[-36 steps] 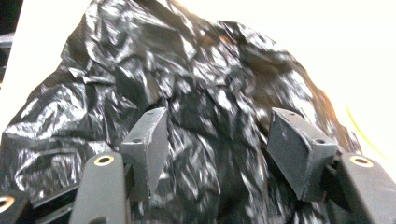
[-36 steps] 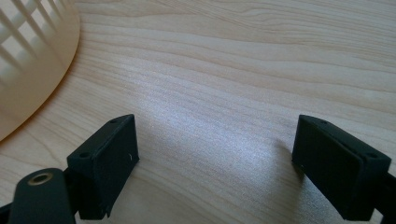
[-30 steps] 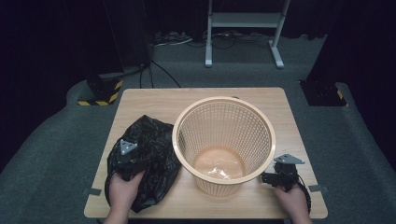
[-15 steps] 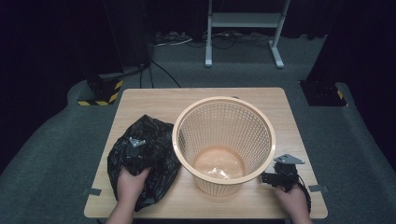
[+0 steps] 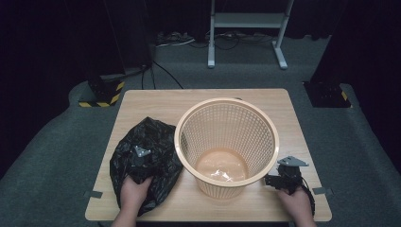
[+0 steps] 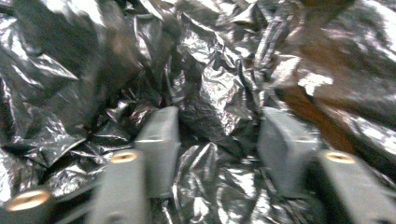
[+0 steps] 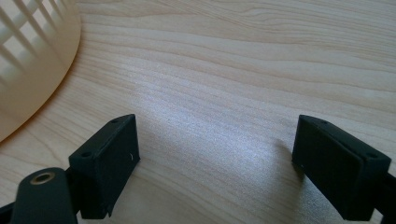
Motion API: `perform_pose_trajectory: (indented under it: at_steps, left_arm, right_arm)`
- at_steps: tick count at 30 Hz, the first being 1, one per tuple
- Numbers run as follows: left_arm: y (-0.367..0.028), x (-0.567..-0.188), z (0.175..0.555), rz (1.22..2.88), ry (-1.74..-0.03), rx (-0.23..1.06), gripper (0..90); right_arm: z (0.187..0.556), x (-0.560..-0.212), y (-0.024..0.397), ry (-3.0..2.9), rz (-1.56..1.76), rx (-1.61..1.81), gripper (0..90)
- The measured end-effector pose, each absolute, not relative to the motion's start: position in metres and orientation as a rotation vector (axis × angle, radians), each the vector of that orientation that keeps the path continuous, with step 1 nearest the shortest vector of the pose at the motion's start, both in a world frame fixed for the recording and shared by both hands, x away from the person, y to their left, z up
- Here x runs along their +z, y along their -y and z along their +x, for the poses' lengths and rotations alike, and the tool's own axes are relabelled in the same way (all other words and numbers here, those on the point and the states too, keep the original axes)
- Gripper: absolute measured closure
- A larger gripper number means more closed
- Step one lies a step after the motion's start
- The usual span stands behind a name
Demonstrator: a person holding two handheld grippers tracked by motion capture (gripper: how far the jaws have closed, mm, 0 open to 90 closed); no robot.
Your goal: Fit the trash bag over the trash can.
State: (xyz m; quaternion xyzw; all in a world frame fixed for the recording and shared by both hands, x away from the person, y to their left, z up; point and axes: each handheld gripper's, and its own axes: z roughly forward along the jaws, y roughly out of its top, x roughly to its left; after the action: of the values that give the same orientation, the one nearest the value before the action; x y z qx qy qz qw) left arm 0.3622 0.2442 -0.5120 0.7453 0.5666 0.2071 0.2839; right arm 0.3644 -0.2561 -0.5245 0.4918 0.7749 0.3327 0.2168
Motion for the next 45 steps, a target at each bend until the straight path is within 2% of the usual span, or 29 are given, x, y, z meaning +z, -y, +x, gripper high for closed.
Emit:
perform_pose_trajectory:
  at_steps: [5,8,28,45]
  left_arm:
    - [-0.243,-0.512,0.358,1.995,-1.501,0.583,80.6]
    - [-0.245,-0.509,0.354,1.967,-1.475,0.595,85.2]
    - [-0.259,-0.466,0.32,1.699,-1.305,0.742,86.7]
    - [-0.261,-0.459,0.319,1.69,-1.303,0.774,87.3]
  right_arm:
    - [0.364,-0.524,0.256,-2.146,1.362,0.921,14.2]
    - [0.364,-0.524,0.256,-2.146,1.362,0.921,14.2]
    - [0.364,-0.525,0.256,-2.144,1.355,0.917,14.5]
    - [0.364,-0.525,0.256,-2.142,1.356,0.916,14.5]
